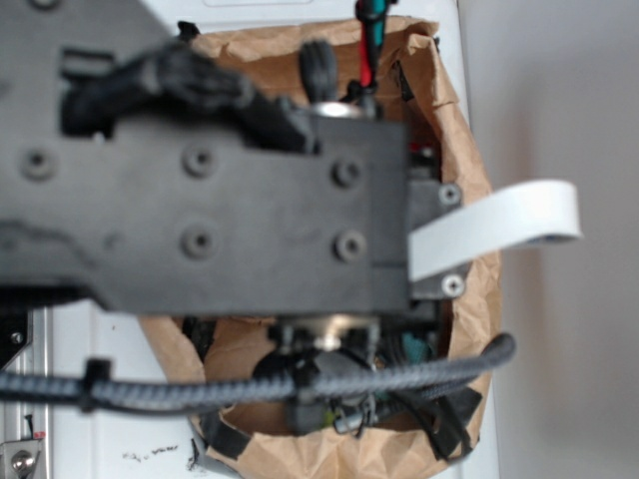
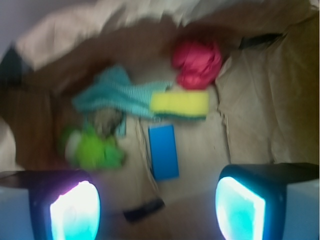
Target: Grab the green sponge.
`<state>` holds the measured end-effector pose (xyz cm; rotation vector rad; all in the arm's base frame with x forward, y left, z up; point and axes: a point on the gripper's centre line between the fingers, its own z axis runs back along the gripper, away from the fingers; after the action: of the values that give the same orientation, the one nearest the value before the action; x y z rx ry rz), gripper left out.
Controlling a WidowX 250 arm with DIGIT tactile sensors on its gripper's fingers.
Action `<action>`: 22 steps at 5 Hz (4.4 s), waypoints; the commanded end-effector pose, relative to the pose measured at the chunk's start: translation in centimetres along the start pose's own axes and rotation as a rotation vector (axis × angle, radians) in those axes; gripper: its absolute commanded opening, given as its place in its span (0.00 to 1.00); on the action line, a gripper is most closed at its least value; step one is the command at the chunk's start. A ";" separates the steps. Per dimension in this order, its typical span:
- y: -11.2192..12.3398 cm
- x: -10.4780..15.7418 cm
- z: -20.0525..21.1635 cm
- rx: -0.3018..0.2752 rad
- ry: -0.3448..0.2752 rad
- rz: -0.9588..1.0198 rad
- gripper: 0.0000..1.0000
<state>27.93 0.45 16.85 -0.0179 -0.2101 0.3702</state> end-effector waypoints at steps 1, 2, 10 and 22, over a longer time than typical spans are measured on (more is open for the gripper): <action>2.0 1.3 0.3 -0.037 -0.094 0.518 1.00; 2.5 1.1 0.0 -0.023 -0.070 0.684 1.00; 2.8 1.9 -3.2 0.010 -0.033 0.779 1.00; 1.5 2.5 -10.8 0.018 -0.193 0.928 1.00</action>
<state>31.89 3.20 5.88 -0.0437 -0.3594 1.3128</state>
